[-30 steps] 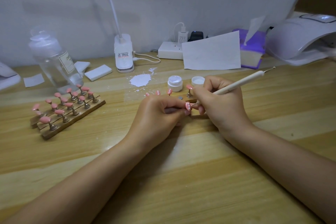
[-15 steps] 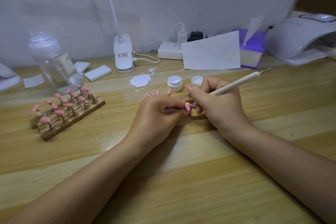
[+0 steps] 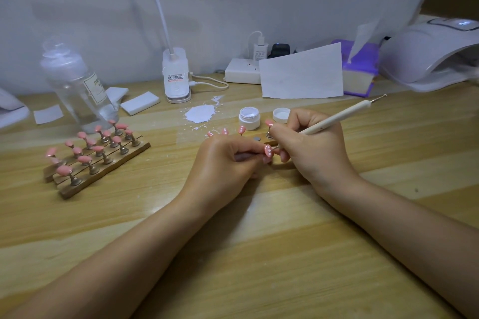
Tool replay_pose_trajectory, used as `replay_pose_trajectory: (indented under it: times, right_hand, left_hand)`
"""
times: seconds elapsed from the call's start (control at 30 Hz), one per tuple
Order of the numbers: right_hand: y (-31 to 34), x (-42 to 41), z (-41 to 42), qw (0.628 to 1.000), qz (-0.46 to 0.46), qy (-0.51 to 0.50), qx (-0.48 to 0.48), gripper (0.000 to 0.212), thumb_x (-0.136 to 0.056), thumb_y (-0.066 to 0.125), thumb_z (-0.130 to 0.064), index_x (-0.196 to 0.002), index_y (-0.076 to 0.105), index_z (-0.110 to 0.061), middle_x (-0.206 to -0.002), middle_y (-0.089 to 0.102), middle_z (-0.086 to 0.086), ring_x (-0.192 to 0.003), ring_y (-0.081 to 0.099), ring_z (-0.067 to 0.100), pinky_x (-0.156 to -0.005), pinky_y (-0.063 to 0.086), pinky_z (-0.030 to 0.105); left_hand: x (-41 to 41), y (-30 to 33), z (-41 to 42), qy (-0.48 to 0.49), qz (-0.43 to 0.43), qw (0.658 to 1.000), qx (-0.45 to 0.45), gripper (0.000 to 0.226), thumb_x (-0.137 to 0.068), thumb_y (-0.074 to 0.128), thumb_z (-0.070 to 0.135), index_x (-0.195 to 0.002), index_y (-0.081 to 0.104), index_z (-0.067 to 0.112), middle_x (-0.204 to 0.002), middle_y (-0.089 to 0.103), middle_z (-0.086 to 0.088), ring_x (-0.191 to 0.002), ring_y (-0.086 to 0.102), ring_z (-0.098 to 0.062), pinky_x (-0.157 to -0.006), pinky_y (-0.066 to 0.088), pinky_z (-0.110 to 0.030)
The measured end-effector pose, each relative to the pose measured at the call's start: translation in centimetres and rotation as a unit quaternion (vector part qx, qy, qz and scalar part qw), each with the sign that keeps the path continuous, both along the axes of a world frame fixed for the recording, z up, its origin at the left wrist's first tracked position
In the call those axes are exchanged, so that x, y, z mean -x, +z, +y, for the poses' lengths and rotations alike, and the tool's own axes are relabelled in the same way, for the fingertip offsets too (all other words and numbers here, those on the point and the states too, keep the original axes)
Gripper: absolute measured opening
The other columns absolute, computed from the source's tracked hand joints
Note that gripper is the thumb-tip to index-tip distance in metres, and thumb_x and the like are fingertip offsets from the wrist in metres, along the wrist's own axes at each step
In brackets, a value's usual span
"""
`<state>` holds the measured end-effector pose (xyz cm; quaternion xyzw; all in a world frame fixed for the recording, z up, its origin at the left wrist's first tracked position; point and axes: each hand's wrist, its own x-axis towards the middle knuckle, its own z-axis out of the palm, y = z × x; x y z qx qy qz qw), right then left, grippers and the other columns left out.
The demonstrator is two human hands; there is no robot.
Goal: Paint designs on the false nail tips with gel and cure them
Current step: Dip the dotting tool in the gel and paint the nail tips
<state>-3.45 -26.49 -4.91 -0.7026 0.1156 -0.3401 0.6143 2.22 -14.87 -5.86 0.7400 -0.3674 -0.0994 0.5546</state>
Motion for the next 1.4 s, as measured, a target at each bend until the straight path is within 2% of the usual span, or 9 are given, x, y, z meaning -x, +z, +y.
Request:
replay_pose_trajectory:
  times: [0.07,0.17,0.3,0.47,0.6,0.9,1.03,1.2,1.4]
  right_hand:
    - [0.04,-0.01,0.02,1.0,0.001,0.001,0.001,0.042,-0.078,0.061,0.003,-0.047,0.037,-0.008,-0.031,0.043,-0.005,-0.032,0.041,0.003,-0.04,0.036,0.012]
    - [0.09,0.04,0.1,1.0,0.0,0.006,-0.009,0.041,-0.078,0.06,0.005,-0.047,0.037,-0.007,-0.031,0.043,-0.005,-0.031,0.042,0.001,-0.04,0.037,0.011]
    - [0.17,0.09,0.17,1.0,-0.001,0.007,-0.013,0.04,-0.079,0.06,0.005,-0.048,0.037,-0.006,-0.033,0.042,-0.001,-0.03,0.042,0.001,-0.038,0.036,0.011]
    - [0.17,0.14,0.2,1.0,-0.002,0.017,-0.02,0.042,-0.079,0.059,0.006,-0.047,0.036,-0.008,-0.03,0.043,-0.005,-0.03,0.043,0.0,-0.039,0.036,0.01]
    - [0.09,0.04,0.17,1.0,0.001,0.006,-0.013,0.041,-0.078,0.061,0.005,-0.047,0.037,-0.007,-0.03,0.043,-0.005,-0.031,0.042,0.001,-0.04,0.037,0.011]
    - [-0.03,-0.13,-0.1,1.0,-0.001,-0.02,-0.01,0.034,-0.074,0.059,0.004,-0.048,0.038,-0.004,-0.032,0.042,-0.003,-0.033,0.039,0.003,-0.042,0.038,0.013]
    - [-0.13,-0.16,-0.14,1.0,-0.006,-0.012,-0.013,0.038,-0.076,0.063,0.003,-0.048,0.038,-0.006,-0.034,0.042,-0.004,-0.035,0.038,0.003,-0.042,0.035,0.015]
    - [-0.13,-0.14,-0.06,1.0,-0.006,-0.012,0.001,0.034,-0.076,0.064,0.001,-0.051,0.041,0.001,-0.038,0.042,0.004,-0.035,0.038,0.003,-0.044,0.035,0.016]
    - [-0.1,-0.09,-0.05,1.0,-0.002,-0.014,0.001,0.034,-0.077,0.063,0.002,-0.051,0.041,-0.001,-0.038,0.042,0.005,-0.034,0.039,0.002,-0.044,0.037,0.016]
  left_hand:
    - [0.08,0.09,0.04,0.0,-0.015,1.0,-0.001,0.013,-0.078,0.067,-0.002,-0.084,0.074,0.007,-0.078,0.072,0.0,-0.061,0.06,0.01,-0.058,0.045,-0.002]
    - [0.03,0.04,0.0,0.008,-0.016,1.0,-0.003,0.015,-0.078,0.067,-0.001,-0.083,0.074,0.011,-0.078,0.073,0.0,-0.066,0.061,0.005,-0.061,0.053,-0.015]
    - [0.2,0.22,-0.02,0.004,-0.039,0.999,-0.005,0.014,-0.078,0.067,-0.003,-0.083,0.074,0.007,-0.073,0.069,0.002,-0.052,0.055,0.013,-0.06,0.038,0.005]
    - [0.11,0.11,-0.03,0.006,-0.019,1.0,-0.002,0.015,-0.078,0.067,-0.001,-0.084,0.074,0.01,-0.08,0.073,-0.004,-0.059,0.057,0.009,-0.059,0.048,-0.007]
    - [0.32,0.33,-0.01,-0.005,-0.028,1.0,0.0,0.013,-0.078,0.066,-0.004,-0.084,0.073,0.005,-0.07,0.068,0.003,-0.05,0.053,0.015,-0.06,0.035,0.007]
    - [0.18,0.12,-0.02,-0.002,-0.001,1.0,0.003,0.013,-0.078,0.067,0.0,-0.087,0.074,0.008,-0.08,0.072,0.008,-0.066,0.06,0.011,-0.055,0.048,-0.009]
    - [0.35,0.31,0.0,-0.004,-0.022,1.0,0.003,0.013,-0.078,0.067,-0.003,-0.085,0.073,0.005,-0.072,0.068,0.011,-0.054,0.056,0.015,-0.058,0.036,0.007]
    - [0.1,0.04,0.03,0.007,-0.01,1.0,-0.004,0.014,-0.079,0.068,0.003,-0.087,0.075,0.012,-0.082,0.073,0.0,-0.07,0.062,0.005,-0.061,0.054,-0.016]
    - [0.12,0.05,0.02,0.005,-0.001,1.0,-0.001,0.015,-0.078,0.068,0.002,-0.087,0.074,0.013,-0.081,0.073,-0.001,-0.069,0.061,0.006,-0.057,0.052,-0.014]
